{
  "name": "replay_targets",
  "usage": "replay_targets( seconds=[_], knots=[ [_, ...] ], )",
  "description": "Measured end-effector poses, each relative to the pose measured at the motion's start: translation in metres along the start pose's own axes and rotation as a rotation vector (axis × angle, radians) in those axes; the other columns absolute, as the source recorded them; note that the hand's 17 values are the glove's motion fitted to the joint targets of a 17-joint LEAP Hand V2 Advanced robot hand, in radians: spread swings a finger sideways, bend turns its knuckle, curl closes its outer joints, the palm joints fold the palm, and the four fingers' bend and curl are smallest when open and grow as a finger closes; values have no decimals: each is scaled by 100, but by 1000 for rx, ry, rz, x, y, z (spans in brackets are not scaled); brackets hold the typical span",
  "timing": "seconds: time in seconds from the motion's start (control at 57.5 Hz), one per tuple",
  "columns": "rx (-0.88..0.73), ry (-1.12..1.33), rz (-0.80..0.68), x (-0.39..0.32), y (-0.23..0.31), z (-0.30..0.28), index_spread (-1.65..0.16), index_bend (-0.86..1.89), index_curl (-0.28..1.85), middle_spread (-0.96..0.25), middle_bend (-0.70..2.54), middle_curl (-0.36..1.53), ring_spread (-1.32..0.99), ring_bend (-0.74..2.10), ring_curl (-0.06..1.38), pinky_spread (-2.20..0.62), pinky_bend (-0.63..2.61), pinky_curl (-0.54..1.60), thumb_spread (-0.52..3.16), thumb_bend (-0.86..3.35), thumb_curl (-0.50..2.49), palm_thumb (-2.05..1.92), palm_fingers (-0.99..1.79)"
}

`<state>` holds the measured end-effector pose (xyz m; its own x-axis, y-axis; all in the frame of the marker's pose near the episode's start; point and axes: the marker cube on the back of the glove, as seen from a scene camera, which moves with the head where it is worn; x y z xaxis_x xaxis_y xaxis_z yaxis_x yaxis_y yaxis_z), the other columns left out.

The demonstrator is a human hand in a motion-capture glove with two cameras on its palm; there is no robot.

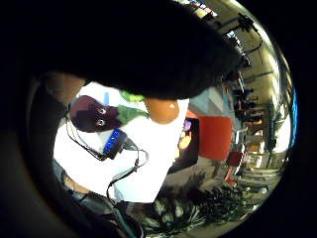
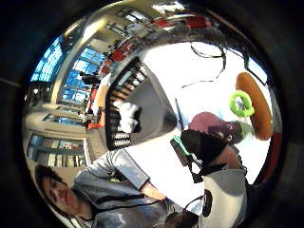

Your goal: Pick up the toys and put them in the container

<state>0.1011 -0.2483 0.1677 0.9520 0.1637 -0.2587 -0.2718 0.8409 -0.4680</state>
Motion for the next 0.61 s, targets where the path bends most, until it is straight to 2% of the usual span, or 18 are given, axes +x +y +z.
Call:
replay_targets(
  seconds=[0.209, 0.417, 0.487, 0.608],
  knots=[
    [-140, 210, -8, 1, -8, 72, -28, 6, 14, 4, 19, 41, -8, 38, 33, 1, 107, 32, 128, -2, 34, 22, -17],
    [-281, 4, -69, 1, -16, 124, -28, 6, 11, 2, 27, 44, -11, 44, 35, 1, 101, 31, 120, -4, 32, 12, -11],
    [-282, -13, -70, 1, -17, 136, -29, 4, 9, 2, 34, 46, -12, 55, 38, 0, 99, 31, 120, -3, 32, 9, 0],
    [-174, -38, -88, -6, -11, 147, -30, 1, 4, -4, 50, 50, -20, 82, 43, -11, 111, 33, 125, -1, 32, 11, 26]
  ],
)
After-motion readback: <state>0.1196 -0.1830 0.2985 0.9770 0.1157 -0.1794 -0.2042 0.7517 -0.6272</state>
